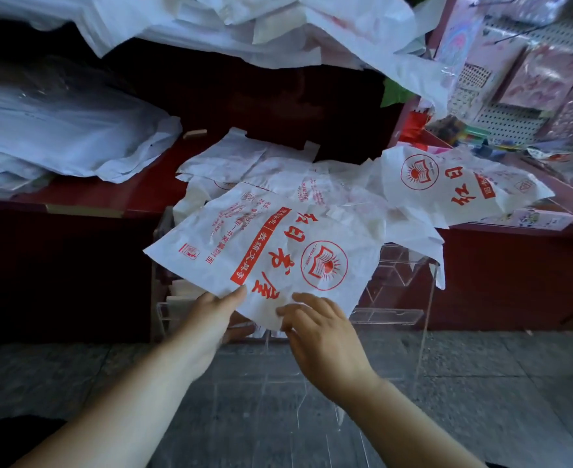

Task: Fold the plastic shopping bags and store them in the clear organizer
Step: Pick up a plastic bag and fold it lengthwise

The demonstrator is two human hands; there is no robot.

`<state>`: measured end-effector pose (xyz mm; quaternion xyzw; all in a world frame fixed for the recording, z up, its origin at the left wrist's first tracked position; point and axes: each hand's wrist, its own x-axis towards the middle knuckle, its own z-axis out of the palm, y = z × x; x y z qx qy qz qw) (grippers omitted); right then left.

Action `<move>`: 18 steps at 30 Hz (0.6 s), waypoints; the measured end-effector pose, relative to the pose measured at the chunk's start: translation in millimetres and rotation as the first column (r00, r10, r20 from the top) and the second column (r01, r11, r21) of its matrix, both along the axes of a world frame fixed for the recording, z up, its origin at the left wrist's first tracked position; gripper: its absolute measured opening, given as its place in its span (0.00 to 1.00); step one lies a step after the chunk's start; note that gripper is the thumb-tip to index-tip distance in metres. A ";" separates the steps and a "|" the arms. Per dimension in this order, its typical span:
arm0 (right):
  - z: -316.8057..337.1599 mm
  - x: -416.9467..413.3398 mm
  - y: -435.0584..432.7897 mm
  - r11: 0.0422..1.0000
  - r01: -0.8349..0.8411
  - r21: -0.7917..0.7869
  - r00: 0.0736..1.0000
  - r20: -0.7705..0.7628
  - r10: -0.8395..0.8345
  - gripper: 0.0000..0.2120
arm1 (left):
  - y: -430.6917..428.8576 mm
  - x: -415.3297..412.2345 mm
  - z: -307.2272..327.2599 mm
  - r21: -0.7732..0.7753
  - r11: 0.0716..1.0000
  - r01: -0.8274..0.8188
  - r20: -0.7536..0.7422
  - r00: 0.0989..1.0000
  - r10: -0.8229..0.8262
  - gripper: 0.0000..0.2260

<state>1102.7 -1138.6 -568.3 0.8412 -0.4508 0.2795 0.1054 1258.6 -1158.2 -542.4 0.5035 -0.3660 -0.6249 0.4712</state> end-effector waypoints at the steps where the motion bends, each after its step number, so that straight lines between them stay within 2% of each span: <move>1: -3.7 -1.1 -1.1 1.000 0.004 0.007 1.000 0.002 -0.004 0.05 | -1.7 -1.4 -1.5 0.015 1.000 -0.020 -0.010 1.000 0.020 0.06; 3: -7.6 -6.4 -2.8 0.999 -0.016 0.049 0.995 0.096 0.011 0.05 | -6.0 -2.6 -3.8 0.024 0.998 -0.063 -0.008 0.998 0.063 0.09; 6: -9.2 -24.3 -6.1 0.993 0.024 0.117 0.917 0.394 -0.068 0.10 | -12.1 1.8 -6.6 0.030 0.995 -0.099 0.003 0.995 0.099 0.10; 7: -7.0 -31.1 -8.2 0.984 0.074 0.161 0.855 0.497 -0.146 0.10 | -14.3 4.0 -7.7 0.022 0.994 -0.104 0.018 0.994 0.103 0.10; 9: -0.3 -44.2 -13.3 0.930 0.175 0.324 0.657 0.665 -0.355 0.03 | -17.5 8.0 -10.9 0.008 0.993 -0.116 0.029 0.993 0.115 0.09; 11: 4.1 -58.6 -20.5 0.821 0.207 0.533 0.423 0.707 -0.566 0.04 | -19.7 10.7 -12.5 0.019 0.990 -0.142 -0.002 0.990 0.142 0.08; 12: 4.8 -64.3 -23.2 0.764 0.155 0.626 0.315 0.702 -0.639 0.05 | -20.3 11.4 -12.7 0.034 0.987 -0.155 -0.034 0.987 0.156 0.11; 14: 5.4 -65.5 -25.4 0.682 -0.091 0.726 0.146 0.687 -0.712 0.08 | -21.0 10.5 -13.4 0.074 0.983 -0.167 -0.111 0.978 0.175 0.14; 16: 3.8 -58.5 -24.9 0.625 -0.285 0.726 0.091 0.670 -0.737 0.06 | -20.3 6.2 -14.1 0.096 0.985 -0.146 -0.155 0.975 0.160 0.12; 18: 0.3 -53.5 -27.4 0.619 -0.313 0.720 0.083 0.670 -0.738 0.07 | -15.7 -0.8 -14.5 0.105 0.991 -0.087 -0.152 0.983 0.103 0.10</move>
